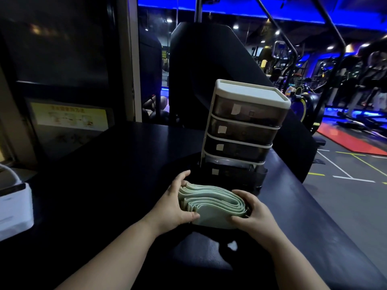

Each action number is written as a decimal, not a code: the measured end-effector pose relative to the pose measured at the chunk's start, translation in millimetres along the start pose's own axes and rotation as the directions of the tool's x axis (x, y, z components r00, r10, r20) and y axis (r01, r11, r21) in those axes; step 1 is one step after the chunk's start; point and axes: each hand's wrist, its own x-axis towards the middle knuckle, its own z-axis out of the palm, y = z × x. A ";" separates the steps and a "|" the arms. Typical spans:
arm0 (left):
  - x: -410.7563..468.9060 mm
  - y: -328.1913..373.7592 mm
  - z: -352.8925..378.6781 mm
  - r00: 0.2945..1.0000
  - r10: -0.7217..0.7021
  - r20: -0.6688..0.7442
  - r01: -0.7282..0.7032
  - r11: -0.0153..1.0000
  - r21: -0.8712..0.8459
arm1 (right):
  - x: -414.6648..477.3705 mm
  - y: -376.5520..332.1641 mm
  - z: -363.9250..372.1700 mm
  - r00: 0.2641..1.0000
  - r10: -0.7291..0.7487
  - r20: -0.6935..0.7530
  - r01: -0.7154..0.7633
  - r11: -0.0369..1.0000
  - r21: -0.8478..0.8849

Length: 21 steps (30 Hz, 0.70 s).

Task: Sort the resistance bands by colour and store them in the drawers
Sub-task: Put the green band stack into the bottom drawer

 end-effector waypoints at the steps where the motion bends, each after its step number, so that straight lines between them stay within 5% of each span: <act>1: -0.3 0.7 -1.8 1.000 -0.006 0.015 0.006 1.000 0.017 | -0.4 0.9 -0.4 1.000 -0.003 0.014 0.003 1.000 -0.005; 12: -4.7 4.8 -4.1 0.977 -0.138 0.162 0.079 0.942 0.326 | 0.8 -1.7 -6.1 0.970 -0.006 0.242 -0.014 0.997 0.078; 21: 6.9 5.2 -10.6 0.978 -0.188 0.090 0.182 0.980 0.075 | 8.4 3.1 -9.0 0.978 0.068 0.196 -0.063 0.997 -0.032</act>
